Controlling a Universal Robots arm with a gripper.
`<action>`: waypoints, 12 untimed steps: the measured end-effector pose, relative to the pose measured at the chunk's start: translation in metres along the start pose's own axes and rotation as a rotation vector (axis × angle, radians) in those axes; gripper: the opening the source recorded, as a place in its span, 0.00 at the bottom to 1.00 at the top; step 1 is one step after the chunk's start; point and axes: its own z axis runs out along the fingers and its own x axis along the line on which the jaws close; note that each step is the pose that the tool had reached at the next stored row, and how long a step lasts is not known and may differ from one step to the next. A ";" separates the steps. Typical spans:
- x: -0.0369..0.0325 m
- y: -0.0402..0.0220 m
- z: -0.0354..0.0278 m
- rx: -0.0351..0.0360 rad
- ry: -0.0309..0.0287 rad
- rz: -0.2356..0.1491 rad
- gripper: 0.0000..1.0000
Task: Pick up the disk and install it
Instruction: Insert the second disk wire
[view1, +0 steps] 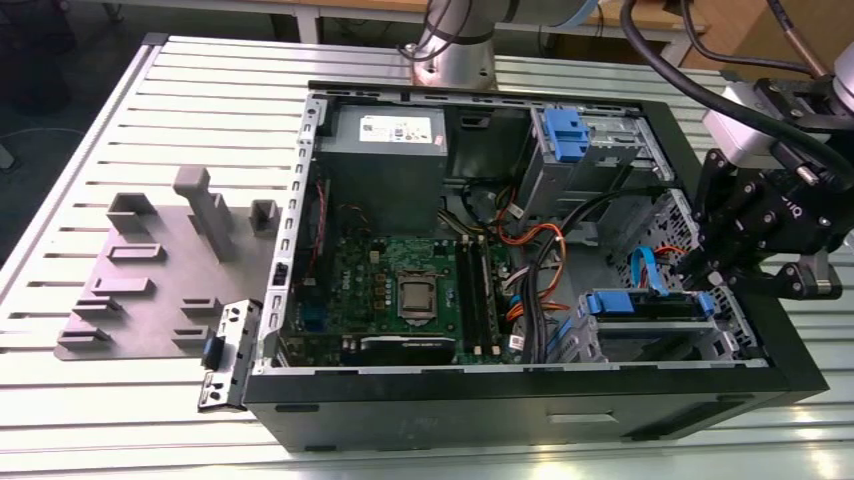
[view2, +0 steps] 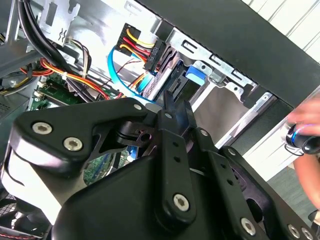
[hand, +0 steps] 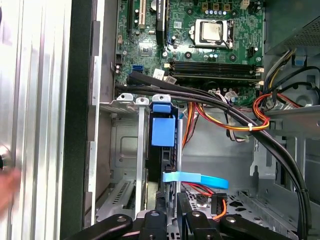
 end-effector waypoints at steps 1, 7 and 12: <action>0.0000 0.0000 0.0000 0.0000 0.0000 0.000 0.24; -0.0012 -0.0001 0.0001 0.0000 -0.0002 0.000 0.24; -0.0068 -0.0002 0.0004 0.0000 -0.0014 0.000 0.24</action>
